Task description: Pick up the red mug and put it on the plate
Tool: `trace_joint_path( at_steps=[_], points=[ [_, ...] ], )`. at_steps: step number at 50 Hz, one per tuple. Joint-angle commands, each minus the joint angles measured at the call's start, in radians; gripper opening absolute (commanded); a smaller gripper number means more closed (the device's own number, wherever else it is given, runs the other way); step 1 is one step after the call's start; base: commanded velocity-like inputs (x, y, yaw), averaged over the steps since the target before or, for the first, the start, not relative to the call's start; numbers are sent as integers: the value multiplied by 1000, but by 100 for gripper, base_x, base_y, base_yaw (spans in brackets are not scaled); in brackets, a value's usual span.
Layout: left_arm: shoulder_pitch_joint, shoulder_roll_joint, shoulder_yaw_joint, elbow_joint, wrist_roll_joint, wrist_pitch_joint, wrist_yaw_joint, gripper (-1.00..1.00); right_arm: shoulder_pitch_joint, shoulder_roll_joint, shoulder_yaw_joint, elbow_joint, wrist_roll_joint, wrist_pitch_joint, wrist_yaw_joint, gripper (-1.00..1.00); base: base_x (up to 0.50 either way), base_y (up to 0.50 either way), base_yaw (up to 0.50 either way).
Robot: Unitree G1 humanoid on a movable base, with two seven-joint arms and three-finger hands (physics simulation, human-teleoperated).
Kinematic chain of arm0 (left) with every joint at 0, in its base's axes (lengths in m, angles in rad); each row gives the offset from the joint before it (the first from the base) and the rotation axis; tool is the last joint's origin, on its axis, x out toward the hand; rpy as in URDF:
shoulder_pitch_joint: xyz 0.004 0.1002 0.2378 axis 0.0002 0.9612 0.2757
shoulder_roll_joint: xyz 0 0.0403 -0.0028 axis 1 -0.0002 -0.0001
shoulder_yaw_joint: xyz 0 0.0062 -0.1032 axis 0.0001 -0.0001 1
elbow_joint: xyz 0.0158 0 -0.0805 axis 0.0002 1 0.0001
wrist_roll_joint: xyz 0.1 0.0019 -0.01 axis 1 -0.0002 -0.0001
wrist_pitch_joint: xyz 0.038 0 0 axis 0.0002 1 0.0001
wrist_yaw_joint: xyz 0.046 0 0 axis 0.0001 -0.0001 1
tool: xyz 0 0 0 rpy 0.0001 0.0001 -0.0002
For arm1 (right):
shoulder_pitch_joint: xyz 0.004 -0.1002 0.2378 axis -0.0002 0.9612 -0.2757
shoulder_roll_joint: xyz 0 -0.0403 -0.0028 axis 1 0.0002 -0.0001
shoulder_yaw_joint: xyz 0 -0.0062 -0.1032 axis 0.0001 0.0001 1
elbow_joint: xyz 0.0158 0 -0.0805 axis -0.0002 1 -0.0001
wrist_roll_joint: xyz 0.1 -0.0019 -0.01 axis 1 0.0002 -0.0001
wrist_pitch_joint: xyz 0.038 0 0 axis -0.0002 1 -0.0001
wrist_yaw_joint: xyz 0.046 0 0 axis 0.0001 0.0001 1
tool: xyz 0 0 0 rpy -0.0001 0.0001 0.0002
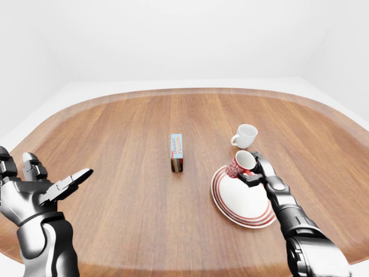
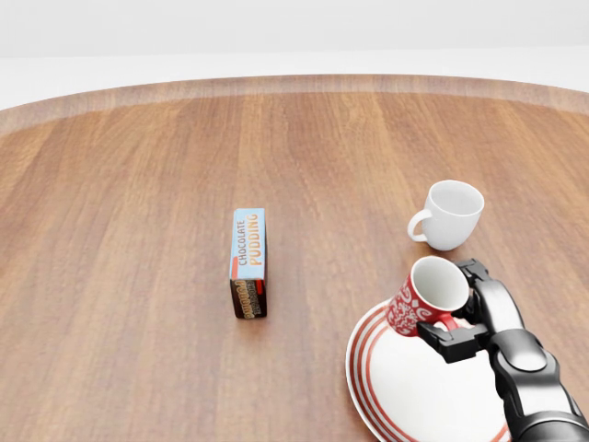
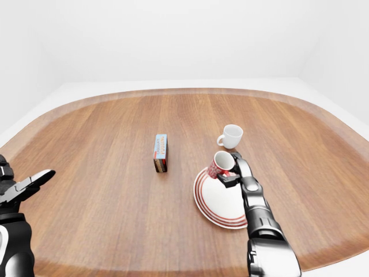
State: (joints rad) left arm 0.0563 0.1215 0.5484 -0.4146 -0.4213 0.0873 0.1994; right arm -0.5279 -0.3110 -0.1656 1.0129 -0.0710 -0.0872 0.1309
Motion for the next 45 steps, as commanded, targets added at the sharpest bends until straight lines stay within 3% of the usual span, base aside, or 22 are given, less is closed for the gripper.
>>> trace_joint_path(
  at_steps=[1,14,45],
  points=[
    [1,-6,-8,0,10,0,-5,100,-41,-70,-39,254,116,0,16,-100,0,0,0],
    [3,-8,-8,-1,10,0,-4,100,-33,-89,-42,263,130,0,16,-100,0,0,0],
    [4,-4,1,-20,1,0,-1,100,-11,-133,-11,280,-35,0,-183,-100,0,0,0]
  ],
)
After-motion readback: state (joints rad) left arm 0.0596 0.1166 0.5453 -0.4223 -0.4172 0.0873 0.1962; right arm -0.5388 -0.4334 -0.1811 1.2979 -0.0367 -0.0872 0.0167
